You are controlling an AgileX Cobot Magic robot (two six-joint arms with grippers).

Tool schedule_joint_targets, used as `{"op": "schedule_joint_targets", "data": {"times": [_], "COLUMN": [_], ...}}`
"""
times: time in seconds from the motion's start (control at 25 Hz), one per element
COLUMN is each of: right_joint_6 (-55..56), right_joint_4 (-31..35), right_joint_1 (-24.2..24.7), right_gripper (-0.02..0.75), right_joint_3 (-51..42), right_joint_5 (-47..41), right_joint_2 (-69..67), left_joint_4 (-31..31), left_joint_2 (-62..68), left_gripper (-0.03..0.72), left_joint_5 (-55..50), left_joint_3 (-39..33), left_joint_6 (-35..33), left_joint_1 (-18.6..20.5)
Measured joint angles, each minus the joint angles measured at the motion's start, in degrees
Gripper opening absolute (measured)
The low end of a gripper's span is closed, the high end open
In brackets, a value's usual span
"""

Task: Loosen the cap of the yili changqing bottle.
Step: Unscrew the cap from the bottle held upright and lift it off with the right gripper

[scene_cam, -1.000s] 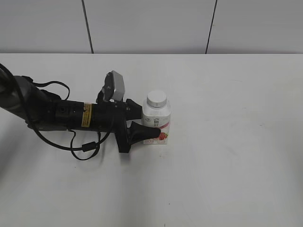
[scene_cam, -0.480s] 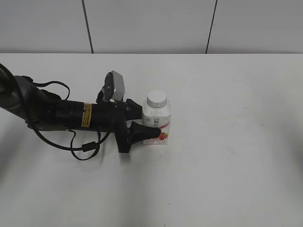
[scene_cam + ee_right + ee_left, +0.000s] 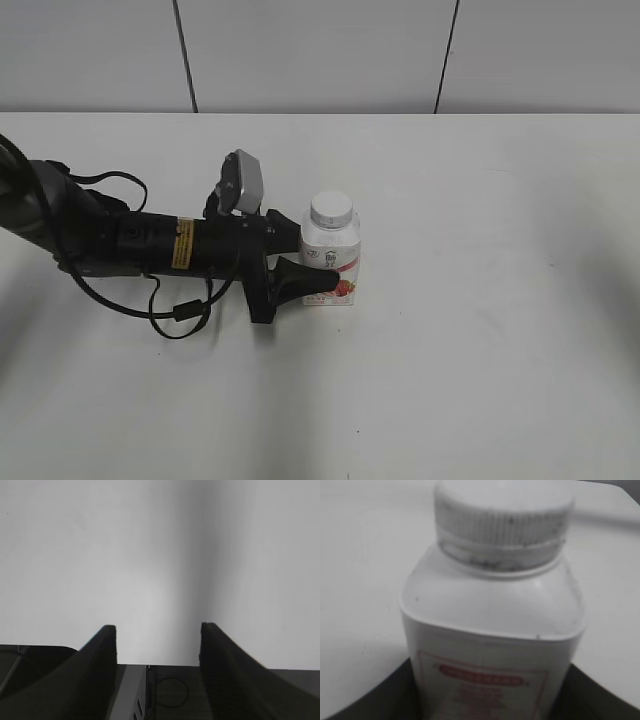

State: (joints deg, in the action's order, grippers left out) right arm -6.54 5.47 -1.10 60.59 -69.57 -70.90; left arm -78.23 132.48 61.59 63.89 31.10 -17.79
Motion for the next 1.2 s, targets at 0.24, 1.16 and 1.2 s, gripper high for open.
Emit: {"op": "schedule_joint_targets", "data": {"times": [0.24,1.16,1.2], "right_joint_6": [0.1,19.2,19.3], "right_joint_4": [1.1,4.9,5.3], "right_joint_1": [-6.3,-30.6,-30.9], "right_gripper": [0.424,0.424,0.424], "right_joint_3": [5.0,38.8,39.5], "right_joint_5": [-0.1,-0.1,-0.1], "right_joint_2": [-6.3,-38.8,-39.8], "left_joint_4": [0.0,0.0,0.0], "left_joint_2": [0.0,0.0,0.0], "left_gripper": [0.406,0.400,0.400], "left_joint_5": [0.0,0.0,0.0], "left_joint_3": [0.0,0.0,0.0], "left_joint_6": [0.0,0.0,0.0], "left_joint_1": [0.0,0.0,0.0]}}
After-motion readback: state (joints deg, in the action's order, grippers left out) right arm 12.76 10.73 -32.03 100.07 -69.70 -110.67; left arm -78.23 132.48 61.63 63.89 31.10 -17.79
